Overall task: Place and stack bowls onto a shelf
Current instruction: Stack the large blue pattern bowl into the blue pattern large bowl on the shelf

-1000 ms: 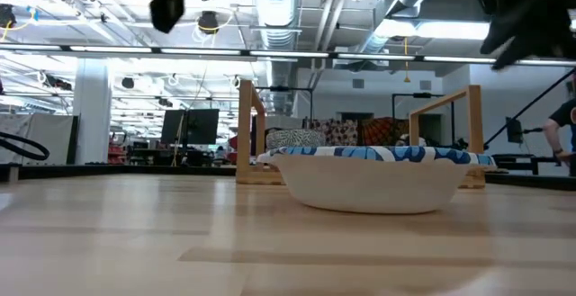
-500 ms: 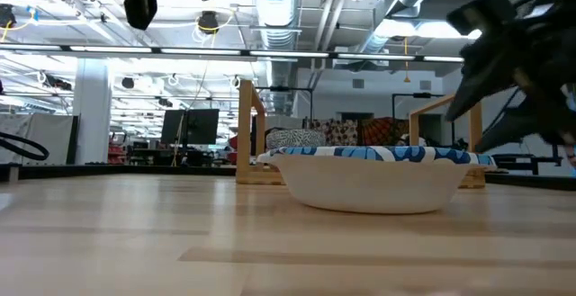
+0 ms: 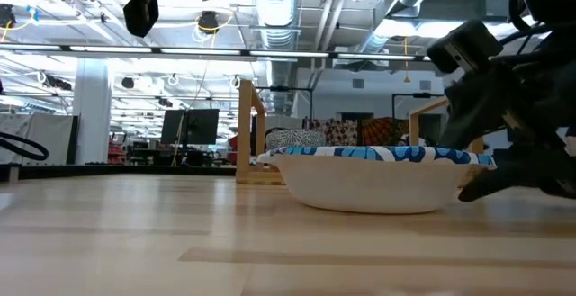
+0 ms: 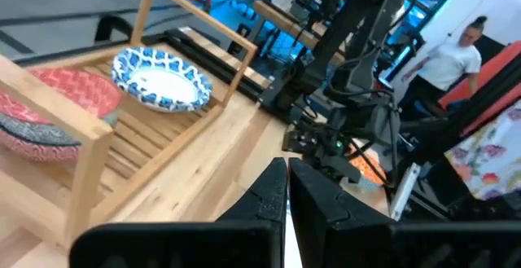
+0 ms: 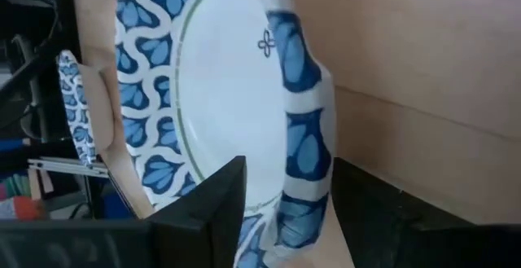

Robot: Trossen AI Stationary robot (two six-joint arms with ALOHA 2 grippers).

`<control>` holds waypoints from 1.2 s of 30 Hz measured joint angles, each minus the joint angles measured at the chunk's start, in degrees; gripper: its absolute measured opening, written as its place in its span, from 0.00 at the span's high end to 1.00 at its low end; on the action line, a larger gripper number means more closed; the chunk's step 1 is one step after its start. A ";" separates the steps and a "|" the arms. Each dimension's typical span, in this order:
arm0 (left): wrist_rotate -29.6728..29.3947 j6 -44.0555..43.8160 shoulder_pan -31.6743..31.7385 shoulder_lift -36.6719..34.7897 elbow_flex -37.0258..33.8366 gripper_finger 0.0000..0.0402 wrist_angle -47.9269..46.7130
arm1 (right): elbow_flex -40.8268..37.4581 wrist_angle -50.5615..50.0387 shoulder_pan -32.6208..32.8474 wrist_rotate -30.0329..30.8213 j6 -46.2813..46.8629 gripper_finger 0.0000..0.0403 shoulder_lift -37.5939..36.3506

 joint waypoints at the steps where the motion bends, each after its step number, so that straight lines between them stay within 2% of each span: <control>1: 0.17 -0.06 0.00 0.00 0.00 1.00 0.10 | 0.00 0.23 0.02 0.01 0.21 0.52 0.24; 4: 0.26 0.00 0.00 -0.02 0.00 1.00 0.33 | 0.03 0.96 -0.21 0.01 0.78 0.62 0.73; 9: 0.26 0.22 0.00 0.00 0.00 1.00 0.60 | 0.00 1.21 -0.83 0.16 -2.46 0.91 -1.69; 10: 0.26 0.22 0.00 0.00 0.00 1.00 0.60 | 0.00 1.25 -0.90 0.29 -3.58 0.95 -2.57; 16: 0.24 0.23 0.00 -0.02 0.00 1.00 0.60 | 0.00 1.29 -1.51 1.85 -8.43 0.95 -10.11; 18: 0.24 0.24 0.00 -0.02 0.00 1.00 0.58 | 0.00 1.33 -1.26 4.32 -9.56 0.95 -12.69; 20: 0.24 0.24 0.00 -0.01 0.00 1.00 0.58 | 0.04 1.50 -0.56 9.00 -9.96 0.95 -14.99; 27: 0.23 0.24 0.00 0.00 0.00 1.00 0.56 | 3.18 1.32 1.62 32.61 -9.59 0.95 -17.63; 31: 0.07 0.94 0.00 -0.01 0.00 1.00 0.56 | 3.48 -0.42 -0.34 46.87 -4.89 0.95 -17.63; 34: 0.00 1.05 0.00 -0.02 0.00 1.00 0.56 | 3.48 -6.28 -4.01 52.54 1.37 0.95 -17.63; 36: -0.05 1.05 0.00 0.00 0.00 1.00 0.56 | 3.48 -10.59 -7.39 52.56 5.56 0.95 -17.59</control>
